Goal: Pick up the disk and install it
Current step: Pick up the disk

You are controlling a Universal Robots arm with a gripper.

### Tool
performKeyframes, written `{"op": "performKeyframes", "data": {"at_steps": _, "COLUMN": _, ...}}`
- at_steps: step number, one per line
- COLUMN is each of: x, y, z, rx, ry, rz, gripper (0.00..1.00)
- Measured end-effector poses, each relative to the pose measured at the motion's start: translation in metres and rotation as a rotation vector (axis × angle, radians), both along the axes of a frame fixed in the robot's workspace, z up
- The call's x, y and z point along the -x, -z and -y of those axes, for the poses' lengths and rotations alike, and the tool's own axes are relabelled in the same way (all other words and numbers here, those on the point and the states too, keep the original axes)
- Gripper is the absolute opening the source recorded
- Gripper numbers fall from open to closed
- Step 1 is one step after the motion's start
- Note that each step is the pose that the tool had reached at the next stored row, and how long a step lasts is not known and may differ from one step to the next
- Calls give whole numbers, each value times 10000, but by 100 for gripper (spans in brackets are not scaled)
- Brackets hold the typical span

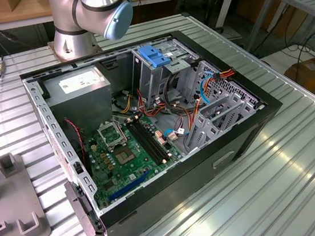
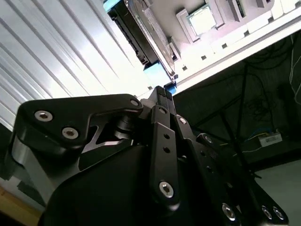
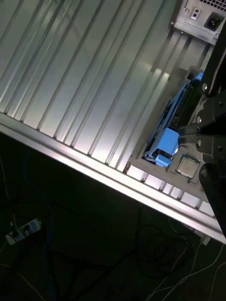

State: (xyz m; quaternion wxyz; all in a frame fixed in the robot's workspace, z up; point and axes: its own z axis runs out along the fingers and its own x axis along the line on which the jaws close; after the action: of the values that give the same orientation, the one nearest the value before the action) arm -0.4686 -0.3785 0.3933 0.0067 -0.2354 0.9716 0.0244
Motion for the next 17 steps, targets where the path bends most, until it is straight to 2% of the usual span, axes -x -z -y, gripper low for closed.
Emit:
{"op": "performKeyframes", "data": {"at_steps": 7, "x": 0, "y": 0, "z": 0, "rx": 0, "ry": -1396, "rz": 1, "gripper": 10}}
{"op": "performKeyframes", "data": {"at_steps": 10, "x": 0, "y": 0, "z": 0, "rx": 0, "ry": -2318, "rz": 1, "gripper": 10}}
{"op": "performKeyframes", "data": {"at_steps": 17, "x": 0, "y": 6, "z": 0, "rx": 1, "ry": -4030, "rz": 1, "gripper": 10}}
